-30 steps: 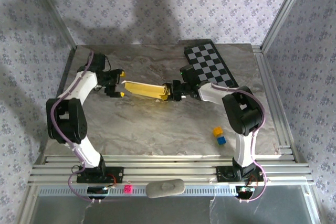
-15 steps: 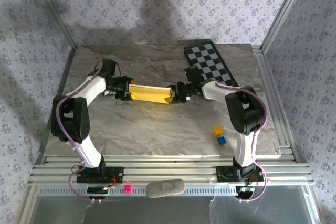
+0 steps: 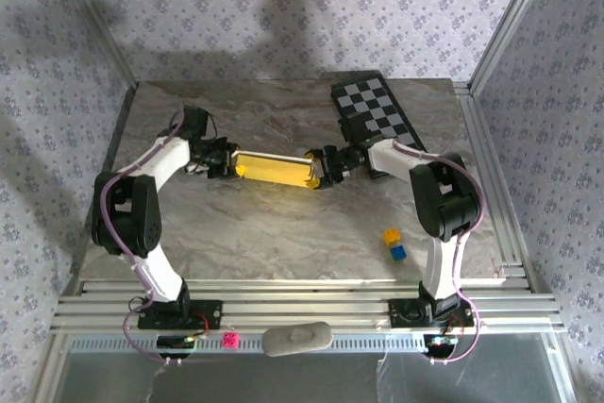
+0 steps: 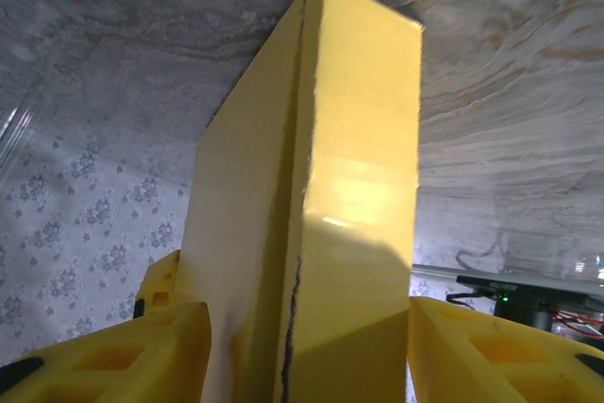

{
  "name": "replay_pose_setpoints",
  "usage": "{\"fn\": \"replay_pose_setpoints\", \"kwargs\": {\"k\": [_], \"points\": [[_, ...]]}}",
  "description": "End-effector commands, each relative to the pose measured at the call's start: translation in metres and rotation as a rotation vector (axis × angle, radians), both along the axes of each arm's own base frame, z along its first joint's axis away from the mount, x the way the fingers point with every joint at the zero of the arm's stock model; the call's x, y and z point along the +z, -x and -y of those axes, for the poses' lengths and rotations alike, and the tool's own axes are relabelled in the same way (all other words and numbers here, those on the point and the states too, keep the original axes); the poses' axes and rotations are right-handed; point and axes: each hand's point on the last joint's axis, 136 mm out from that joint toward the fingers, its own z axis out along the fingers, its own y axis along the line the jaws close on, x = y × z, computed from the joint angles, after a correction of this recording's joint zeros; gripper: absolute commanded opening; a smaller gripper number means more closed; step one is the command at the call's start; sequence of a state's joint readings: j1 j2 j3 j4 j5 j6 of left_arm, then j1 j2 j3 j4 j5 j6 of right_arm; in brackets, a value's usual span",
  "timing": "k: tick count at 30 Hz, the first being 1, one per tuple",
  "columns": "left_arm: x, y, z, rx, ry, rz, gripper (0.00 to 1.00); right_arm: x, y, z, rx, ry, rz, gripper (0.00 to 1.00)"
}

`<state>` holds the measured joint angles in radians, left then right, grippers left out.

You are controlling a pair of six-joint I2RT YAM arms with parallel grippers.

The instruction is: Fold the paper box

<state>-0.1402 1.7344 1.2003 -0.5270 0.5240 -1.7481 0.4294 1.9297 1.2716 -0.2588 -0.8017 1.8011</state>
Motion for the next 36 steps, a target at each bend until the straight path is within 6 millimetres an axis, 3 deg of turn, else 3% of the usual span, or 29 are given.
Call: {"fn": "replay_pose_setpoints", "kwargs": {"k": [1,9,15,23,26,36], "points": [[0.017,0.003,0.005,-0.006,0.012,0.013,0.39,0.004,0.003,0.003,0.028,0.0,-0.01,0.57],[0.018,0.005,0.006,0.012,0.02,0.004,0.34,0.017,-0.003,0.012,0.073,0.041,0.055,0.68],[0.018,0.004,0.01,0.021,0.035,-0.005,0.33,0.012,-0.003,0.013,0.084,0.037,0.049,0.55],[0.017,0.012,0.018,-0.007,0.075,-0.034,0.62,0.002,-0.005,0.015,0.09,0.038,0.036,0.45],[0.016,0.01,0.022,0.006,0.112,-0.029,0.64,0.001,-0.007,0.014,0.099,0.03,0.033,0.44],[0.011,0.007,0.023,0.012,0.113,-0.03,0.43,0.002,-0.014,0.021,0.108,0.032,0.046,0.45]]}}
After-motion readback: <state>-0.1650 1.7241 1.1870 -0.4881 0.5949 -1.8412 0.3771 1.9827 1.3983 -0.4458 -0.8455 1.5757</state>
